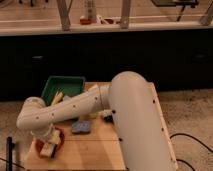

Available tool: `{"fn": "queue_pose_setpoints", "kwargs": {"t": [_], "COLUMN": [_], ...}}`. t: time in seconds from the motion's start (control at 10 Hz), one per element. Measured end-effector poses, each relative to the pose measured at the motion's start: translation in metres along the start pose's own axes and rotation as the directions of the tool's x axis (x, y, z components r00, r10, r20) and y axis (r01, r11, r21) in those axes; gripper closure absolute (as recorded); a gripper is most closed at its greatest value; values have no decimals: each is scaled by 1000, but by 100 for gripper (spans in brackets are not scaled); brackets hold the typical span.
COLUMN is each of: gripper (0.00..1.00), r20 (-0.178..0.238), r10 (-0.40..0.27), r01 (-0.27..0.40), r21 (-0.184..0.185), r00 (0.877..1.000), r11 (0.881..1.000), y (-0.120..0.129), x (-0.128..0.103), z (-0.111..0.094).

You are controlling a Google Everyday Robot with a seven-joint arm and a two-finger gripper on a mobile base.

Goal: Wipe red bowl with eraser

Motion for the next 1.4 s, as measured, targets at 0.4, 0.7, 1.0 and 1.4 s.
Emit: {"fn": "queue_pose_setpoints", "kwargs": {"t": [0.4, 0.7, 1.0, 1.4], "gripper": [100, 100, 100, 100], "r20": [-37, -62, -63, -49], "r10": [90, 110, 60, -48], "r01": [-91, -112, -61, 47], "r21": [-21, -28, -26, -5], "r00": [995, 992, 996, 998], "r11": [996, 993, 998, 999], "y": [22, 12, -22, -48], "x": [34, 60, 57, 24], "z": [0, -1, -2, -4]}}
